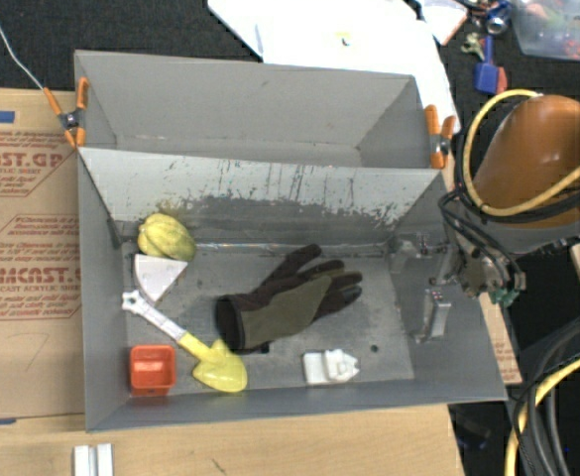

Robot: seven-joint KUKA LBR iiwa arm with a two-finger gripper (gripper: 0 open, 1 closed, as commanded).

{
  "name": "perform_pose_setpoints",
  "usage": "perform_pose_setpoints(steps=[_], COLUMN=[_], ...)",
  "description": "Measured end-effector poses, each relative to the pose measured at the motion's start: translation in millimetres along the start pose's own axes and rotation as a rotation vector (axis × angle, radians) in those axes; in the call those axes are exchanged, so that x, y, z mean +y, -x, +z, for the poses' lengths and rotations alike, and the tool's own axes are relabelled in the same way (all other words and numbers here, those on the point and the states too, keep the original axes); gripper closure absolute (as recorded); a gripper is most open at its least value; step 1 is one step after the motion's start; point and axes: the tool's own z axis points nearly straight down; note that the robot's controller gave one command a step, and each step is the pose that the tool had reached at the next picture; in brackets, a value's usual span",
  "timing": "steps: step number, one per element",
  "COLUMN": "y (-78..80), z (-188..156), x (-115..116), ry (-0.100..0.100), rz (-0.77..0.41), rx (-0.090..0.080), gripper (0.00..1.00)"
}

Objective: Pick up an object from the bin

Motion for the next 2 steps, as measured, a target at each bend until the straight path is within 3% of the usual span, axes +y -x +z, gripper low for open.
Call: perform_pose_setpoints(steps=[1, 2], y=[1.4, 34.5], z=[-5, 104], x=[1, 64], ry=[-0.001, -0.001], rz=[-0.002, -0.06], rx=[-0.008, -0.008], gripper=[0.0, 0.0])
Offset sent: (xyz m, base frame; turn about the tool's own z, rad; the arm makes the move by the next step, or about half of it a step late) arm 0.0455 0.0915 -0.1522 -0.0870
